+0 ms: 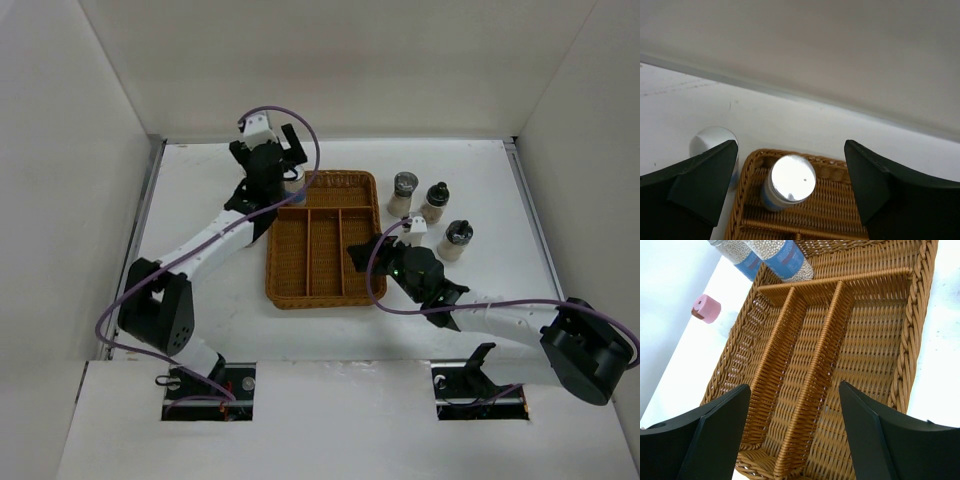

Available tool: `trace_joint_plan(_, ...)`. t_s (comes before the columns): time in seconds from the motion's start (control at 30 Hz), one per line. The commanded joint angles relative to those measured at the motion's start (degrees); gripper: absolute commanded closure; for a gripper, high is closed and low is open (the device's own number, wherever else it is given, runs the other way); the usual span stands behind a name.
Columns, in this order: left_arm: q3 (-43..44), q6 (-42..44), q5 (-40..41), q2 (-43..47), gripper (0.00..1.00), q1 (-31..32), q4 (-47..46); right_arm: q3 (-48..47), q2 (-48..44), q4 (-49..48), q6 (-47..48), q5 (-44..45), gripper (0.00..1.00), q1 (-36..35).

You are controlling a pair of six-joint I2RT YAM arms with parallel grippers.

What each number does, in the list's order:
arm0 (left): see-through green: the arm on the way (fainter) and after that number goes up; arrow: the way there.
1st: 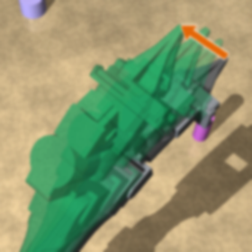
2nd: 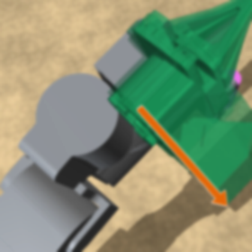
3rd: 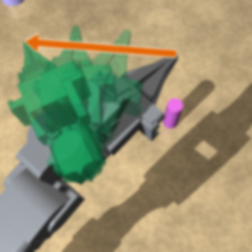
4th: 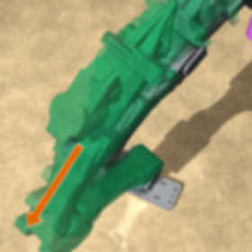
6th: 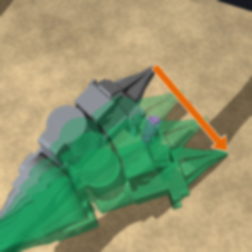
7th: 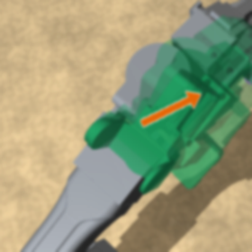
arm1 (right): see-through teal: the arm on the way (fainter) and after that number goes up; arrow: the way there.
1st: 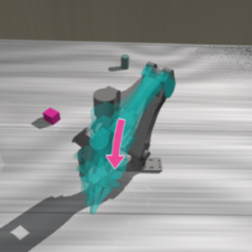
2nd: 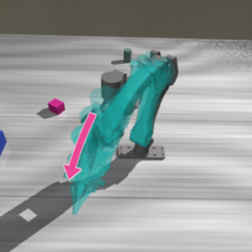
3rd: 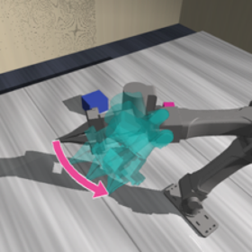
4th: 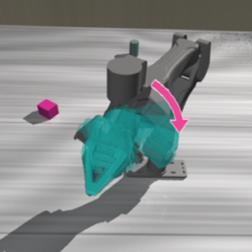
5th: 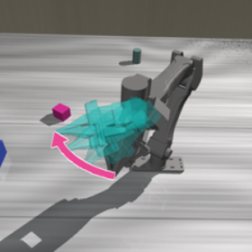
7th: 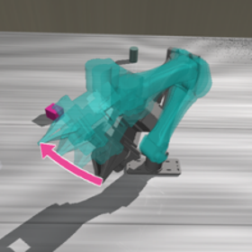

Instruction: Organize the condiment bottles

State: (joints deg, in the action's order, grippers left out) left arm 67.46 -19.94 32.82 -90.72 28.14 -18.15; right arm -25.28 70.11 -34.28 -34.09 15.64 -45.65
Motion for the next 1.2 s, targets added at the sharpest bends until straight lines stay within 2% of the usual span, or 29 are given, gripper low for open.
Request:
trace_joint_plan(0.0, -0.6, -2.4, 0.0, 3.4, 0.12, -2.8, 2.4, -1.0, 0.1, -2.2, 0.2, 0.1, 0.22, 0.5)
trace_joint_plan(0.17, 4.0, -4.5, -3.9, 0.5, 0.12, -8.0, 12.9, -1.2, 0.8, -2.1, -0.2, -0.1, 0.21, 0.5)
trace_joint_plan(0.27, 5.3, -4.2, -4.7, -2.1, 0.15, -9.9, 15.0, -1.4, 0.3, -1.6, 0.4, 0.4, 0.21, 0.4)
trace_joint_plan(0.57, 8.3, -4.0, -10.1, -8.5, 0.16, -12.4, 14.9, -1.8, 1.4, -1.5, 0.2, -0.3, 0.21, 0.4)
trace_joint_plan(0.73, 11.3, -3.7, -10.1, -11.8, 0.17, -13.3, 16.1, -1.8, 1.4, -1.7, 0.4, -0.3, 0.2, 0.3)
trace_joint_plan(0.97, 12.0, -3.4, -8.6, -14.6, 0.37, -14.2, 16.7, -1.8, 1.2, -1.4, 0.3, -0.3, 0.2, 0.3)
trace_joint_plan(1.17, 10.5, -3.6, -9.1, -14.5, 0.35, -14.3, 16.7, -2.1, 1.9, -1.4, 0.5, -0.3, 0.2, 0.3)
